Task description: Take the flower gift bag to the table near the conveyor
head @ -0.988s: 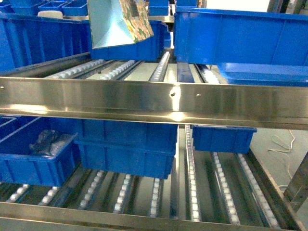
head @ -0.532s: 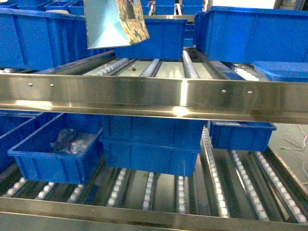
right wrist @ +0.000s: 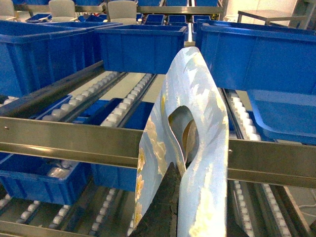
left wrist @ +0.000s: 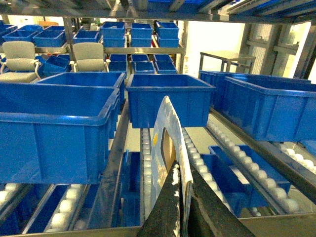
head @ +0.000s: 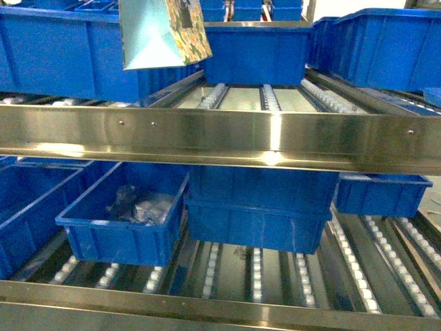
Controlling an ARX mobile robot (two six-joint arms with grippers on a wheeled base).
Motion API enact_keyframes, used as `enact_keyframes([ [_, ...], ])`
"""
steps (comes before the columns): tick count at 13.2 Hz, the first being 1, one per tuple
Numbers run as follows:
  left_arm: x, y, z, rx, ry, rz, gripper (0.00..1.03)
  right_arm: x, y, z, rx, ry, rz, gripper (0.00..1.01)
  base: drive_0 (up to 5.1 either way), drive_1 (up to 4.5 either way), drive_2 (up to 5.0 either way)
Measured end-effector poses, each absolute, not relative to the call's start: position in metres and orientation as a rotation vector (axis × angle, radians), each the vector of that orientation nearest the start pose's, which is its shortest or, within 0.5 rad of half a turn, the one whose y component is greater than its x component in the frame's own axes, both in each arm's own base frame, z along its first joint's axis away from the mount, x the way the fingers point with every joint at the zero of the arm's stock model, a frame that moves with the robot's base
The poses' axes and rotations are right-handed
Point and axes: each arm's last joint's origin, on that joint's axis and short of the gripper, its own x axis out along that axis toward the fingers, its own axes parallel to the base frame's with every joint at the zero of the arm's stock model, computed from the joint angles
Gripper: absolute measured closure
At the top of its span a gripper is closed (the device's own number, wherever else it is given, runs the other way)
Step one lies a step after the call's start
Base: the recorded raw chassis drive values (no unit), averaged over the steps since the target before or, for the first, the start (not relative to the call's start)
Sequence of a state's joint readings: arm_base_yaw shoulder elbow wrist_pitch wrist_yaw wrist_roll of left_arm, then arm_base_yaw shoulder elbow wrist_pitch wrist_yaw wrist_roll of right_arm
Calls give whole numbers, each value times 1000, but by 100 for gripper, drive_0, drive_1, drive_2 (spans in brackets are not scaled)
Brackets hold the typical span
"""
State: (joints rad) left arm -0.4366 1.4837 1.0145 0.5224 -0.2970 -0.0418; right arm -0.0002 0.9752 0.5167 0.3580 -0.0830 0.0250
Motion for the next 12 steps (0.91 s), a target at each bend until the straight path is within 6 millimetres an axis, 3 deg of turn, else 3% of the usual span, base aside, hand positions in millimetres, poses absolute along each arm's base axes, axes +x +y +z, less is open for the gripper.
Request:
enact_keyframes([
  [12, 310, -135, 314, -59, -48, -141, 101, 214, 2, 258, 29, 101, 81, 99, -488, 236, 267],
])
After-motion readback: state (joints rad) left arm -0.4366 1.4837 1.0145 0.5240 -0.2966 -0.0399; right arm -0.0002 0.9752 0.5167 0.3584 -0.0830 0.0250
